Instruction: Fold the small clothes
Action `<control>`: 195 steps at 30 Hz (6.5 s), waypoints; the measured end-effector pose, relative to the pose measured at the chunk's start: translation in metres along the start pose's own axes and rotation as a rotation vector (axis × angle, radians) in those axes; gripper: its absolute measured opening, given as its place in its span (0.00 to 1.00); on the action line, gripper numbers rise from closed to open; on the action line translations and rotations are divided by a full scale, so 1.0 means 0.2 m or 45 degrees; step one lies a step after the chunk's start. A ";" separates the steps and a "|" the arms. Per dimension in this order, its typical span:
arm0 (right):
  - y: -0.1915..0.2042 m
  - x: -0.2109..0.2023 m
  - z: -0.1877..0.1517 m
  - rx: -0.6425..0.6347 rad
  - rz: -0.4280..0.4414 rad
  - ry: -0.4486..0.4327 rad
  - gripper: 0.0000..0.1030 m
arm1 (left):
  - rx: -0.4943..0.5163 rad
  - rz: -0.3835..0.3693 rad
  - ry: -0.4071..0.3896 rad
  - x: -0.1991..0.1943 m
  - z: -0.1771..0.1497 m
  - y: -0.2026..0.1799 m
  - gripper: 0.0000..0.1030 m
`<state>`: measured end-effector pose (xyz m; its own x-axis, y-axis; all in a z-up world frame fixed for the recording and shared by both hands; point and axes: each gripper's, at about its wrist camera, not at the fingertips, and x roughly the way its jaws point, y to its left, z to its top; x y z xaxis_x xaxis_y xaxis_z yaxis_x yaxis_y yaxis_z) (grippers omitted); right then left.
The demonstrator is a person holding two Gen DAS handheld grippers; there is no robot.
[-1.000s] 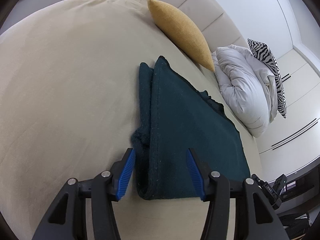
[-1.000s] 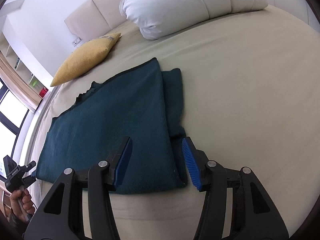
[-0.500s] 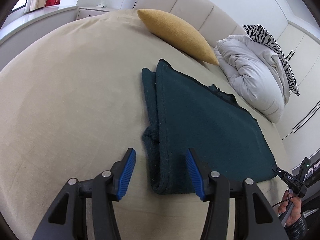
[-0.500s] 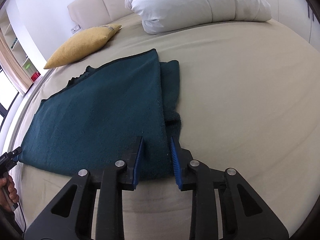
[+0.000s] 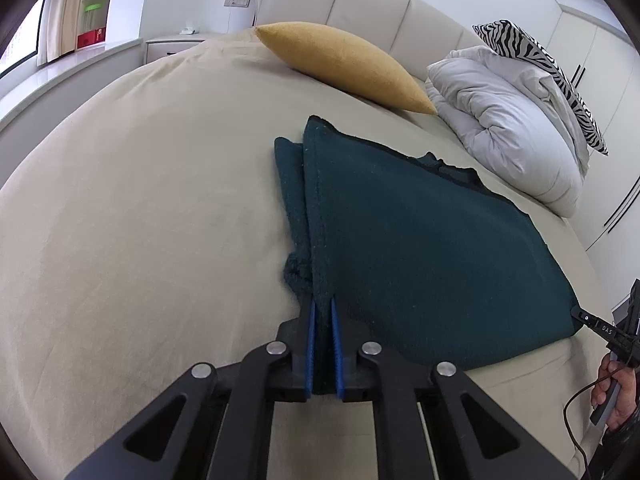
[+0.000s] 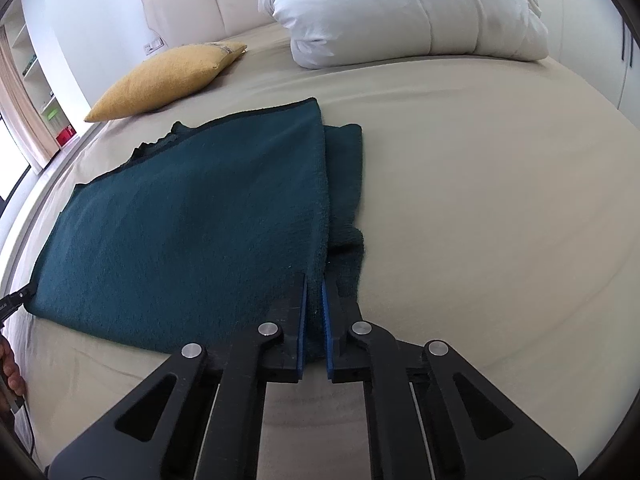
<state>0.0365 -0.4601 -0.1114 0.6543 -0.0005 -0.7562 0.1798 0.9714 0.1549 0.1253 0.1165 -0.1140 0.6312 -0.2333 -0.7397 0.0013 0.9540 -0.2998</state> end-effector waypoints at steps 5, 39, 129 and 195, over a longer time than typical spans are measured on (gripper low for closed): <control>0.00 -0.03 0.00 0.008 0.007 -0.009 0.05 | -0.016 -0.023 0.009 -0.03 -0.01 0.01 0.07; -0.07 -0.03 -0.10 0.058 0.014 0.037 0.04 | -0.053 -0.073 0.052 -0.03 -0.11 0.08 0.07; 0.14 0.49 0.09 0.663 0.657 0.045 0.25 | 0.096 0.048 -0.028 0.41 0.34 -0.26 0.47; 1.00 0.43 0.23 0.232 1.028 0.303 0.46 | -0.422 -0.479 0.214 0.23 0.21 0.23 0.70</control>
<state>0.1623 -0.2770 -0.1165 0.4648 0.7438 -0.4802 -0.1463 0.5995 0.7869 0.1871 0.1569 -0.1354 0.5015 -0.6012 -0.6222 -0.0584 0.6940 -0.7176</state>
